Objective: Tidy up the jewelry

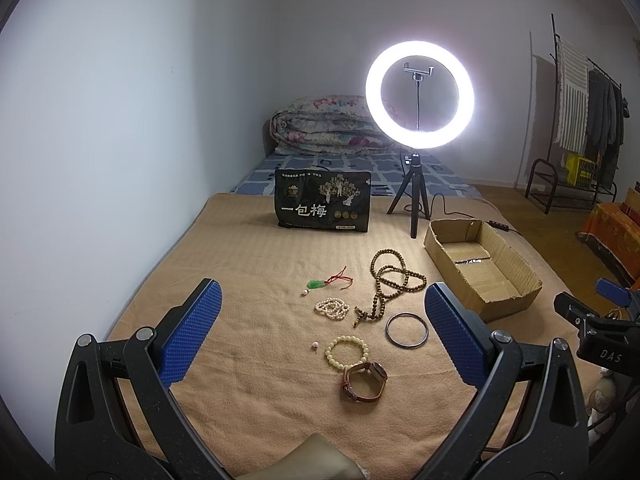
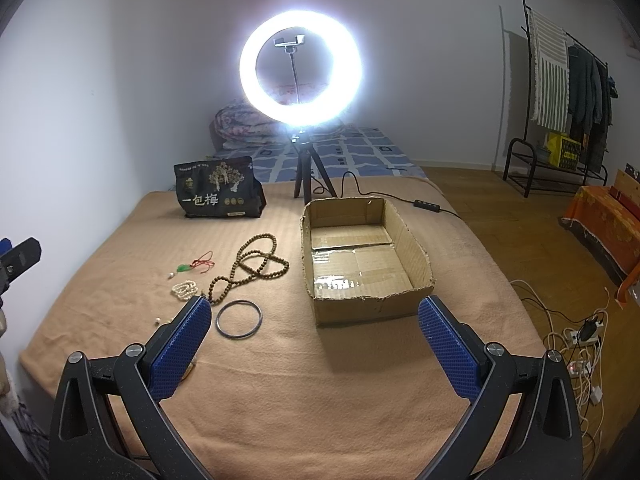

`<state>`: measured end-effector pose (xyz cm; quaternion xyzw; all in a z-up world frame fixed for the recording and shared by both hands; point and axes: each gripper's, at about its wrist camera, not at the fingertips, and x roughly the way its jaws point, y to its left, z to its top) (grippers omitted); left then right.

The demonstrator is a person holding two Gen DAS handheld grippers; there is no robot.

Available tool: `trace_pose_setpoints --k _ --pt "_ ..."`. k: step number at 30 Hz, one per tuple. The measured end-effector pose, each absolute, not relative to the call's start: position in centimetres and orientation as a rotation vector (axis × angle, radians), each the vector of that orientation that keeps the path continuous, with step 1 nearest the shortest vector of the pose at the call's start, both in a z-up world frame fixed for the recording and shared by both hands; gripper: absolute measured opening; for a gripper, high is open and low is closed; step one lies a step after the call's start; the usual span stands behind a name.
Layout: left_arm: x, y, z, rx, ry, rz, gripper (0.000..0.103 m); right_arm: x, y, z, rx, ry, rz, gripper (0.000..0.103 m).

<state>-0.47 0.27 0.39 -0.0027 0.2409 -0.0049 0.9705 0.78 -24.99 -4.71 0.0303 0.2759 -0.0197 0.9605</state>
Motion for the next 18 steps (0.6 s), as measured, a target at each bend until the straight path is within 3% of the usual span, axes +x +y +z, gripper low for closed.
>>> trace_pose_setpoints --k 18 --pt "0.5 0.6 -0.1 -0.004 0.515 -0.001 0.103 1.6 -24.5 -5.7 0.045 0.593 -0.031 0.103"
